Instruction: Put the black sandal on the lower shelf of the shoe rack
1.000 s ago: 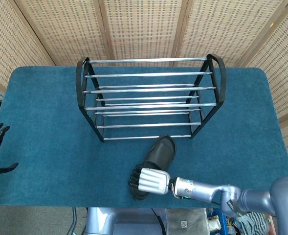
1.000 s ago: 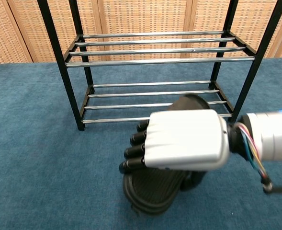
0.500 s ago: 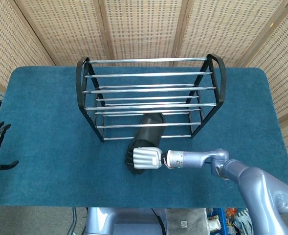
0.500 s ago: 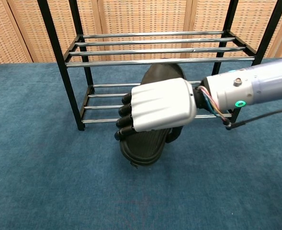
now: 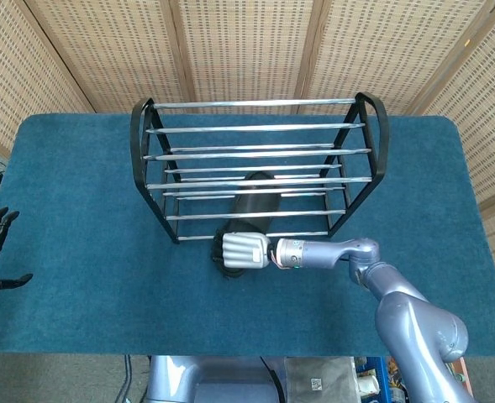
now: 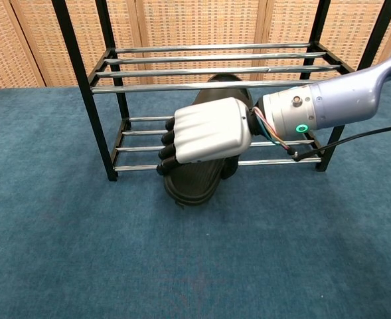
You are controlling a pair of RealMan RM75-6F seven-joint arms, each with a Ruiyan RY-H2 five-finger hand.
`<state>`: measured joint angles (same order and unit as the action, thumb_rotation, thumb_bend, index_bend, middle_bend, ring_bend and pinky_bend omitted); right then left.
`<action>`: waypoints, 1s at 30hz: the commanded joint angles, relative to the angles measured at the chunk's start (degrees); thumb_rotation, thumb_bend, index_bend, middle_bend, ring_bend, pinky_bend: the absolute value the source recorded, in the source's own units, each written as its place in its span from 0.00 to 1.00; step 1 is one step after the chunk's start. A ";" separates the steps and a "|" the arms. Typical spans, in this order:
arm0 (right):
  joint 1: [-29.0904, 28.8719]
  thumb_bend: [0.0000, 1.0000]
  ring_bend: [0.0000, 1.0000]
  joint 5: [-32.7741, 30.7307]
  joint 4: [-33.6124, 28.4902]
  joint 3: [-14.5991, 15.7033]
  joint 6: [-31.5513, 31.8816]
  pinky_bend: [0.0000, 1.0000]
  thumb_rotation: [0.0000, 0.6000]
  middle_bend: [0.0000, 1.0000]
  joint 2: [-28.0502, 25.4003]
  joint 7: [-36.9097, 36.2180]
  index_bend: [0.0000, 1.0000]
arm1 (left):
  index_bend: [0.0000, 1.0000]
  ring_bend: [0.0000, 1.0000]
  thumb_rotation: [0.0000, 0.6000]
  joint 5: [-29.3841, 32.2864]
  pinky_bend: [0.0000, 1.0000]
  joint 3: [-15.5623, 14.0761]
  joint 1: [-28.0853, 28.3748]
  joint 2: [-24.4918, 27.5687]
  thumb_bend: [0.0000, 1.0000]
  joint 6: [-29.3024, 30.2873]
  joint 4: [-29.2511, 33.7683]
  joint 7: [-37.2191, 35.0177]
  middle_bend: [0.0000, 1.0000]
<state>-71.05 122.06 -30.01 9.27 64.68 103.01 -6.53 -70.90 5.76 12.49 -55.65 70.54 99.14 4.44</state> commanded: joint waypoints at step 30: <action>4.81 0.43 0.00 -10.72 -0.44 -1.12 -3.58 0.00 1.00 0.00 -0.57 19.20 0.01 | 0.00 0.00 1.00 -0.48 0.00 -0.49 0.44 0.11 0.11 0.04 0.31 -0.23 0.00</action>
<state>-67.17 112.19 -28.32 8.74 60.01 103.49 10.78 -71.36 5.29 12.92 -55.55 70.60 99.46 4.22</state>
